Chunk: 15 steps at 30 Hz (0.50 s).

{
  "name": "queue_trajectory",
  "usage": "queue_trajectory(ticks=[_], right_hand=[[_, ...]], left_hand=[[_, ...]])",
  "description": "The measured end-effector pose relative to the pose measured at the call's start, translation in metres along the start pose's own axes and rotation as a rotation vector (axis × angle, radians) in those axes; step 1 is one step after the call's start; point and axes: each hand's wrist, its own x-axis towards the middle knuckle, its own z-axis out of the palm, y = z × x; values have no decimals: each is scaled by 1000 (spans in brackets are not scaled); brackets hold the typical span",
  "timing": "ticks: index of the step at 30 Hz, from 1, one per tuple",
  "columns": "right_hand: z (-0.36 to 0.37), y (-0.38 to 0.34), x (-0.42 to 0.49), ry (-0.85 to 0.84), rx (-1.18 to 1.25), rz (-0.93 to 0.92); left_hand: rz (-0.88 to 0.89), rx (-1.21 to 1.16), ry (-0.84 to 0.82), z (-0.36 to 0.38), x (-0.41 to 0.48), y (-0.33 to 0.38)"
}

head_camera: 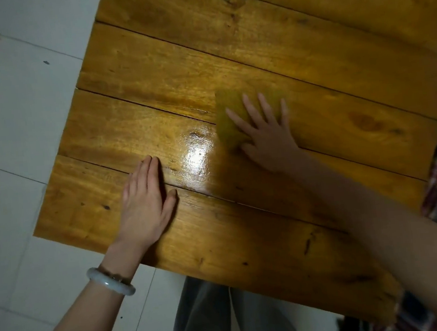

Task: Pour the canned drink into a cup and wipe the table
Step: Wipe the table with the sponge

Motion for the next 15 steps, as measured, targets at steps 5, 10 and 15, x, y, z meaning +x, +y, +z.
queue_trajectory(ticks=[5, 10, 15], right_hand=[[-11, -73, 62, -13, 127, 110], [10, -107, 14, -70, -22, -348], [34, -36, -68, -31, -67, -482]], left_hand=[[2, -56, 27, -5, -7, 1], [-16, -60, 11, -6, -14, -11], [1, -7, -1, -7, -14, -13]])
